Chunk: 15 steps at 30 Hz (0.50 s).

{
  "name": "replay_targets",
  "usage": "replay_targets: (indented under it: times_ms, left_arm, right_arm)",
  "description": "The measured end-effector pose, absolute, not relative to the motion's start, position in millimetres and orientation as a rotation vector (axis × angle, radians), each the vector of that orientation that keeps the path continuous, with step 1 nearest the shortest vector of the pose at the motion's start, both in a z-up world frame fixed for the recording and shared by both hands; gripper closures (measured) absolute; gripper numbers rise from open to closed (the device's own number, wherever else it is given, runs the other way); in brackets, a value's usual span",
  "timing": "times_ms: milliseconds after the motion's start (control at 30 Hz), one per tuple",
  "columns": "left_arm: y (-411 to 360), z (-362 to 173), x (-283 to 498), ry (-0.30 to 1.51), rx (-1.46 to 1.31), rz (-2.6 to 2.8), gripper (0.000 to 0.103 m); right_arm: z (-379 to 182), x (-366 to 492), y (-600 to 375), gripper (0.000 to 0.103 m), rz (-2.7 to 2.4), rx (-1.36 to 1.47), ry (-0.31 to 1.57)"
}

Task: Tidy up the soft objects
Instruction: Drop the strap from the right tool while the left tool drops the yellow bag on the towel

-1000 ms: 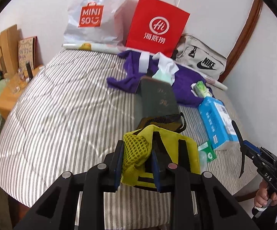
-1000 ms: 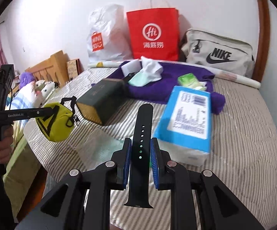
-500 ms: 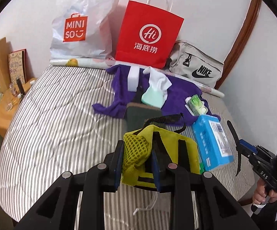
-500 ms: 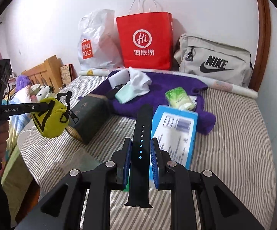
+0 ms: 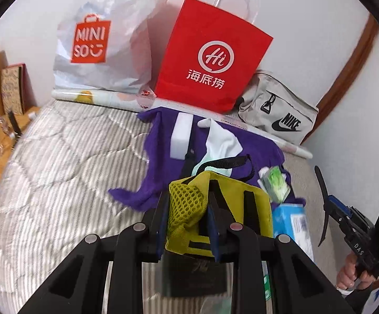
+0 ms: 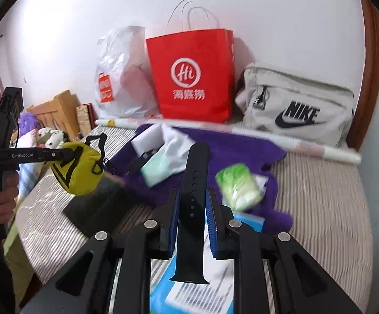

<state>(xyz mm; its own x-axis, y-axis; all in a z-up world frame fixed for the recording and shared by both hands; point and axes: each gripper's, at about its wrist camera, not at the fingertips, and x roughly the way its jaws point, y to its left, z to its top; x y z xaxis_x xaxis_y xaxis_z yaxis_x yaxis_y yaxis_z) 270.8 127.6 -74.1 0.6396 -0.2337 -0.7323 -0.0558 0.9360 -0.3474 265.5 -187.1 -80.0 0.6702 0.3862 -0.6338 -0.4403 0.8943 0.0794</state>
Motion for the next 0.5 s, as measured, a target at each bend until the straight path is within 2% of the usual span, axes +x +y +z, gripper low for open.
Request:
replay_targets:
  times_ms: [500]
  left_arm:
    - [131, -109, 343, 0.948, -0.359, -0.076, 0.078]
  right_arm:
    - [-94, 356, -197, 0.083, 0.409, -0.085, 0.719]
